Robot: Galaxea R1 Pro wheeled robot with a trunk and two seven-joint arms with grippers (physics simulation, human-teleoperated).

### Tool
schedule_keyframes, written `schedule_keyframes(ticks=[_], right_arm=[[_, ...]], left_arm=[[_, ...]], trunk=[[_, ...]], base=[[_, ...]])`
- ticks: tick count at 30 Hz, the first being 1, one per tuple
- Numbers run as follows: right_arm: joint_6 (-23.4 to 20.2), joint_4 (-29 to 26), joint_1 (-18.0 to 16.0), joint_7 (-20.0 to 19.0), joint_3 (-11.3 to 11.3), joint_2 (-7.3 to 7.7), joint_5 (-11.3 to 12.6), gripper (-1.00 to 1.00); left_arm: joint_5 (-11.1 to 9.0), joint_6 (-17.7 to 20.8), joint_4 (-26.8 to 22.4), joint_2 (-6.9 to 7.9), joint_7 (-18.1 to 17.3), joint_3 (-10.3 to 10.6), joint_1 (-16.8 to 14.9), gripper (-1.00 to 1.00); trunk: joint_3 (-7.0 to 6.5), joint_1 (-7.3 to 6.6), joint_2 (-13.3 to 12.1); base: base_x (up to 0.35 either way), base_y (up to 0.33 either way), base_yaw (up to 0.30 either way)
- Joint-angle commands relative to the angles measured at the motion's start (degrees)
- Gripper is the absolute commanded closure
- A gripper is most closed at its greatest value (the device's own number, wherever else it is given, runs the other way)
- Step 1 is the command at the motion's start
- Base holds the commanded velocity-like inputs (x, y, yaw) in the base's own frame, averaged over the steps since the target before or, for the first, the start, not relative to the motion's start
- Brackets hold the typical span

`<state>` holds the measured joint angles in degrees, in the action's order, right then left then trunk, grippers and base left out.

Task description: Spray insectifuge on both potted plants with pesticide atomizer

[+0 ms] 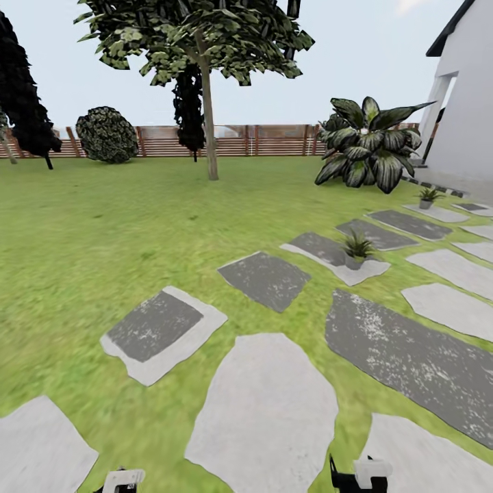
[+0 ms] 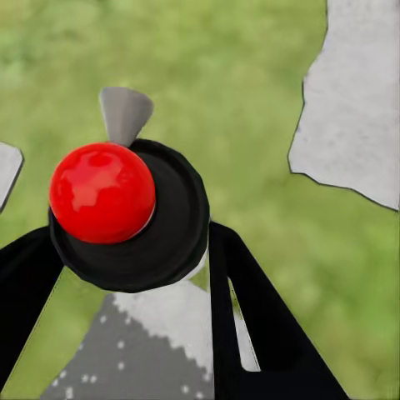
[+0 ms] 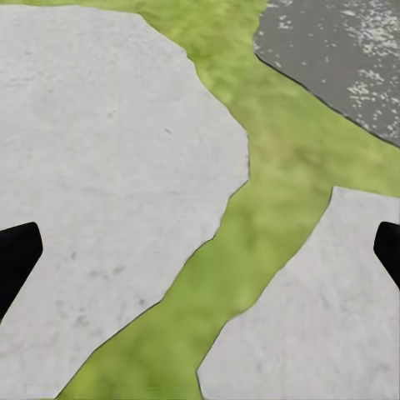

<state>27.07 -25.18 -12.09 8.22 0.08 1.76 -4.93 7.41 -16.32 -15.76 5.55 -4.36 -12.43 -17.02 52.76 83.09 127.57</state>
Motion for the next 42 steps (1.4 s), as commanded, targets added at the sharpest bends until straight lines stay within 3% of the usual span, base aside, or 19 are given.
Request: schedule_keyframes(ticks=[1, 9, 36, 42], right_arm=[[0.09, 0.05, -0.04, 0.4, 0.01, -0.01, -0.52, -1.0], [0.09, 0.04, -0.04, 0.4, 0.01, -0.01, -0.43, -1.0], [0.09, 0.05, -0.04, 0.4, 0.01, -0.01, -0.43, -1.0], [0.09, 0.05, -0.04, 0.4, 0.01, -0.01, -0.43, -1.0]], left_arm=[[0.59, -0.21, 0.03, -0.02, -0.27, -0.49, -0.03, 1.0], [0.59, -0.21, 0.03, -0.02, -0.3, -0.47, -0.03, 1.0], [0.59, -0.21, 0.03, -0.02, -0.29, -0.48, -0.03, 1.0], [0.59, -0.21, 0.03, -0.02, -0.29, -0.48, -0.03, 1.0]], trunk=[[0.05, 0.02, 0.03], [0.05, 0.02, 0.03], [0.05, 0.02, 0.03], [0.05, 0.02, 0.03]], base=[[0.34, 0.0, 0.0], [0.34, 0.0, -0.026], [0.34, 0.0, -0.282], [0.34, 0.0, -0.082]])
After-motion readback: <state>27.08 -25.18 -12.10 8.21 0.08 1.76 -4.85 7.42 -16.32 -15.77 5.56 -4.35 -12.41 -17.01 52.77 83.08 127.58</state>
